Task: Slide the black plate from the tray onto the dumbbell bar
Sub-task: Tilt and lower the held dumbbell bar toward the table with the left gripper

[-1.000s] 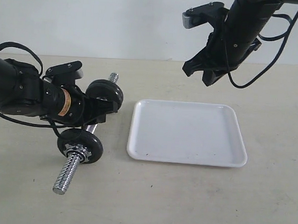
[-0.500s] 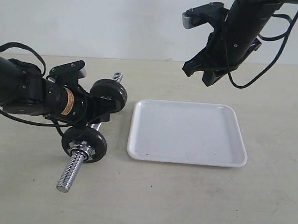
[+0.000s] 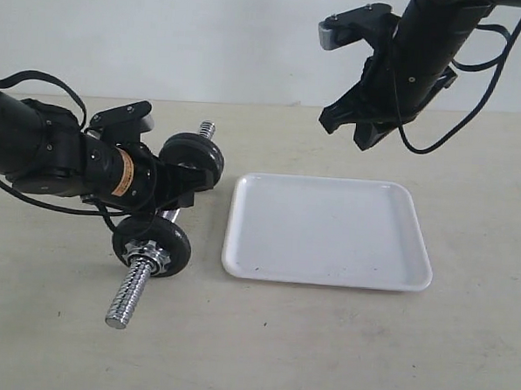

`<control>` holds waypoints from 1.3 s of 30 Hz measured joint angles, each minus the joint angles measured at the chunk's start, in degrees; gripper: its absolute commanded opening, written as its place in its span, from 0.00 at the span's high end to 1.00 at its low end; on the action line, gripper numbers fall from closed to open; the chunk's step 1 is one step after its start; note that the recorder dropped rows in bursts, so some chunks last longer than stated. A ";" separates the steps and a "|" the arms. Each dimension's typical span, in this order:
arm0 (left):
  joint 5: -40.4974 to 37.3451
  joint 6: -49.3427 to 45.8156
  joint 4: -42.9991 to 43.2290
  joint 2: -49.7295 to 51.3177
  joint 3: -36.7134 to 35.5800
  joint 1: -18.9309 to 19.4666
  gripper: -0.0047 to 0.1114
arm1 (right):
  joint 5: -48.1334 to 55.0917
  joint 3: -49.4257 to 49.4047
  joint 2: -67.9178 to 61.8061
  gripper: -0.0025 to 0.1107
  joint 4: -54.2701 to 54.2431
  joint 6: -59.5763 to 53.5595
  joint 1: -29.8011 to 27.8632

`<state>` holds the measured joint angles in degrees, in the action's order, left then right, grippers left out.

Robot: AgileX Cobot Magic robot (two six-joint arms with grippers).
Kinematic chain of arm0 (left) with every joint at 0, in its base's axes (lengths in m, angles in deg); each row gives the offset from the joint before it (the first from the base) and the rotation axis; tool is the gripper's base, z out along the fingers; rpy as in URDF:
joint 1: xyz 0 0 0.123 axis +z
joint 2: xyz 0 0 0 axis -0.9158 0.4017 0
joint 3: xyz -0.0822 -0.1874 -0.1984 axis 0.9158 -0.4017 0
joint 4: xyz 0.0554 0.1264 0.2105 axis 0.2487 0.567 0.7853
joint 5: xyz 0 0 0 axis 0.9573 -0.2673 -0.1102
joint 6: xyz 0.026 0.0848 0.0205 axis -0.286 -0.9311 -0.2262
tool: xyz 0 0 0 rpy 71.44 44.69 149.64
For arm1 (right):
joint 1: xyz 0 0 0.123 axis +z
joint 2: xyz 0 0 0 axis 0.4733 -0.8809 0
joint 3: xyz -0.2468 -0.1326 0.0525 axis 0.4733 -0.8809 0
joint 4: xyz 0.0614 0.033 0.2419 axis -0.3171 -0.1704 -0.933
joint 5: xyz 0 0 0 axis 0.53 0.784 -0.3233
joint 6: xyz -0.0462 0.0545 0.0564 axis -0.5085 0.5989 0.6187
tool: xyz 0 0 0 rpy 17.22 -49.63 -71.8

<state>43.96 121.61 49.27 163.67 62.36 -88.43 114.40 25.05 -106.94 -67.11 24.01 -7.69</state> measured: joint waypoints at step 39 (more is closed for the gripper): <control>1.67 -0.13 1.04 1.76 0.96 -1.74 0.92 | 0.24 0.00 0.00 0.98 -0.20 -1.11 0.00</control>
<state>45.63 121.48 50.31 165.44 63.32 -90.17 114.64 25.05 -106.94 -67.31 22.90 -7.69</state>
